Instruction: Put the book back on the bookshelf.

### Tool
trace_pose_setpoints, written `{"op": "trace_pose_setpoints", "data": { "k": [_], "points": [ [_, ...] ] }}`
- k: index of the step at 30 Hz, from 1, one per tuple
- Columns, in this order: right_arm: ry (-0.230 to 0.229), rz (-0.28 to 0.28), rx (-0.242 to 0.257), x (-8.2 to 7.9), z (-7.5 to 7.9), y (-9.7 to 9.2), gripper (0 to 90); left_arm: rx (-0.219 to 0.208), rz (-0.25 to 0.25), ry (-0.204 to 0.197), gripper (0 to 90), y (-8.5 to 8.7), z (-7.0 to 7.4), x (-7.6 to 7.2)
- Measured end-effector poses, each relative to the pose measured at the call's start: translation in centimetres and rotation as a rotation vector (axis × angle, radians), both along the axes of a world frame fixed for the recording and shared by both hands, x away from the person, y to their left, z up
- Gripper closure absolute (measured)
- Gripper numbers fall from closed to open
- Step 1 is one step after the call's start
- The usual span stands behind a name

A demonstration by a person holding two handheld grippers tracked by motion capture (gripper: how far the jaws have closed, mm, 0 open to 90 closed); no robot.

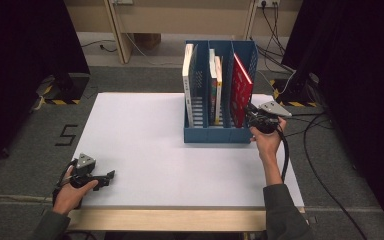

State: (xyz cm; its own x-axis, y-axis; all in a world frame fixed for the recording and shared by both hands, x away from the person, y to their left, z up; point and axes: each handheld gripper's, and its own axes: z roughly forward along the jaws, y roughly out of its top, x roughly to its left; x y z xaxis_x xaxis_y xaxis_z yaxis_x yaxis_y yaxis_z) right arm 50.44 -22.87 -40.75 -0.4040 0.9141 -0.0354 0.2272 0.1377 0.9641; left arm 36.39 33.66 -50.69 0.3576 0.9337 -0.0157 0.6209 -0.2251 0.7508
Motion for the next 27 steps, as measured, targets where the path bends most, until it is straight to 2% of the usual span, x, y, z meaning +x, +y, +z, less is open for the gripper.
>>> {"op": "trace_pose_setpoints", "data": {
  "k": [10,18,27],
  "points": [
    [0.013,-0.004,-0.036,0.3,-0.6,0.4,79.3,0.0,0.0,0.0,13.5,0.0,0.0,0.0],
    [0.007,-0.005,-0.02,0.8,-0.9,1.1,79.4,-0.002,0.001,0.001,13.5,0.0,0.0,0.0],
    [0.007,-0.01,-0.005,2.0,-0.9,2.4,79.2,-0.002,0.001,0.0,13.5,0.0,0.0,0.0]
  ]
}}
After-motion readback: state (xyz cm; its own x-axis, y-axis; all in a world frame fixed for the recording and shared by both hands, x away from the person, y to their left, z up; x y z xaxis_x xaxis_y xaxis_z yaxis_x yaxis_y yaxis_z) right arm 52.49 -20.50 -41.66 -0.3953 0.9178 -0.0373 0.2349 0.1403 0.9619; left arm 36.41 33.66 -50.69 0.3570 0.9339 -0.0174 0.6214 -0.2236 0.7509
